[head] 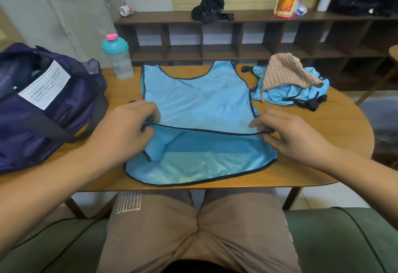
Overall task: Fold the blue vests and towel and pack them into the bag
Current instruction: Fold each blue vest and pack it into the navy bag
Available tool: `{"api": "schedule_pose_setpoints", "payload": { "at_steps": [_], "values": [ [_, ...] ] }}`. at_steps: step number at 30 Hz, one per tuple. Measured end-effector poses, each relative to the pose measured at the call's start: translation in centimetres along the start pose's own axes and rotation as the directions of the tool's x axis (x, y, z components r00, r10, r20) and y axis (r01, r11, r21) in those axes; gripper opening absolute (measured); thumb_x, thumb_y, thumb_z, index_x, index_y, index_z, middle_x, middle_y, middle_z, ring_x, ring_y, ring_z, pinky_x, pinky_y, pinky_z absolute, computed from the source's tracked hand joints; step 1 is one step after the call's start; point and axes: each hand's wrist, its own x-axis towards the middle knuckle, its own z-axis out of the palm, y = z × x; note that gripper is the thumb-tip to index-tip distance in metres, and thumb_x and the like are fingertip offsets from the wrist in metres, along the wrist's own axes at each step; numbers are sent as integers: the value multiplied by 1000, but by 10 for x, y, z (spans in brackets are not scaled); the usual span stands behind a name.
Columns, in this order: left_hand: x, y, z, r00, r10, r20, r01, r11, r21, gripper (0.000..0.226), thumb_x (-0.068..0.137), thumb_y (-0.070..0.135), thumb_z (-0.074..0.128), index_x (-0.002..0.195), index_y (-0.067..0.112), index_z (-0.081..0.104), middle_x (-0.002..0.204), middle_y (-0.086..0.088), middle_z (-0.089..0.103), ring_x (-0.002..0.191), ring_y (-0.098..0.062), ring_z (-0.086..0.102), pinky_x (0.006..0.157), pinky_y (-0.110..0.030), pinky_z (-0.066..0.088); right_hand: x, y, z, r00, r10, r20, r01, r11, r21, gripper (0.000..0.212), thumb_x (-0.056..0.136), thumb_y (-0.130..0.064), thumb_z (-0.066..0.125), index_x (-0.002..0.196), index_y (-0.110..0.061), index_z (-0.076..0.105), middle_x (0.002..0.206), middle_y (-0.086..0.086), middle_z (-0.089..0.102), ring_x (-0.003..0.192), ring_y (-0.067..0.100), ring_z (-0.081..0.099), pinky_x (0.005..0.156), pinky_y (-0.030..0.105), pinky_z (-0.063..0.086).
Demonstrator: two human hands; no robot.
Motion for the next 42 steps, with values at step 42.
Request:
{"api": "schedule_pose_setpoints", "payload": {
  "at_steps": [42],
  "values": [
    [-18,-51,22,994,-70,83,68,997,31,17,92,32,74,82,32,61,75,14,63,73,-4,60,65,-37,53,-10,-6,17,995,-8,101,20,992,-125,16,106,-44,50,107,-33,62,103,-17,52,93,10,53,81,34,47]
  ]
}}
